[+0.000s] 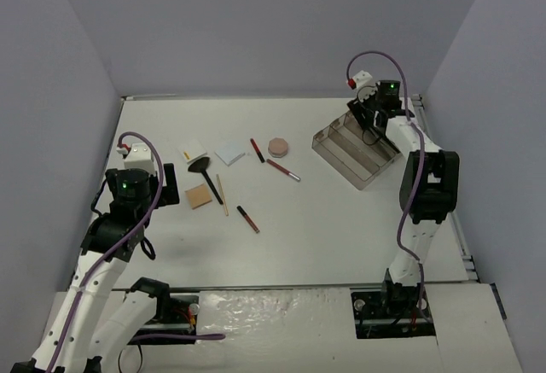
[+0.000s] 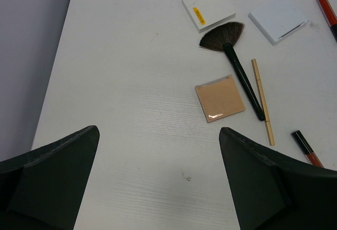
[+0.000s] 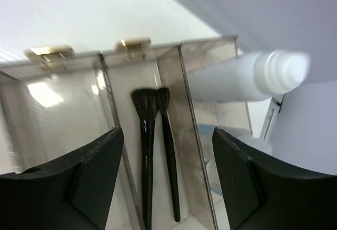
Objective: Organize the makeup
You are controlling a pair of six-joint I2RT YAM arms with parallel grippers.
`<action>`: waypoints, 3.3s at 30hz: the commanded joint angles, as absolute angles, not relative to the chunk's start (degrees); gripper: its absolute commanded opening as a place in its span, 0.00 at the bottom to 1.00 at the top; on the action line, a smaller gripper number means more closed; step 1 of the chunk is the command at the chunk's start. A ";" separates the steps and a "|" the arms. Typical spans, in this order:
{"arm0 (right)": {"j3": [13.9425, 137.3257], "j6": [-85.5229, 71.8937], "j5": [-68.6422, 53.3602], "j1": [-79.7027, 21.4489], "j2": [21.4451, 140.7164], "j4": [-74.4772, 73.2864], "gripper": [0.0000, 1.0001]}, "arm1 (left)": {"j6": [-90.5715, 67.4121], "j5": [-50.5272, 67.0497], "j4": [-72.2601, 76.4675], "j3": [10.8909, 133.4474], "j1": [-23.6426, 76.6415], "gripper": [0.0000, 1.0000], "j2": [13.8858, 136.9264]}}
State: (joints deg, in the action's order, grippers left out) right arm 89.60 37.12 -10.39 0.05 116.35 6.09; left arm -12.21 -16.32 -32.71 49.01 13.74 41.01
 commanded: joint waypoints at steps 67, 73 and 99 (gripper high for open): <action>99.45 10.74 2.10 -50.49 115.85 19.22 0.00 | -13.01 -20.99 -29.44 49.80 13.18 0.97 37.53; 92.32 26.42 -2.52 -36.15 105.34 12.04 0.00 | -12.96 -20.52 -29.40 49.88 13.18 0.97 37.18; 88.50 39.24 -20.61 5.90 117.43 9.40 0.06 | -12.76 -18.83 -28.92 50.10 12.74 0.97 38.11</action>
State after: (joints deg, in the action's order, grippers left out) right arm 87.26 37.74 -19.51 6.24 116.06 6.79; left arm -12.49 -19.28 -32.67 48.86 13.20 37.27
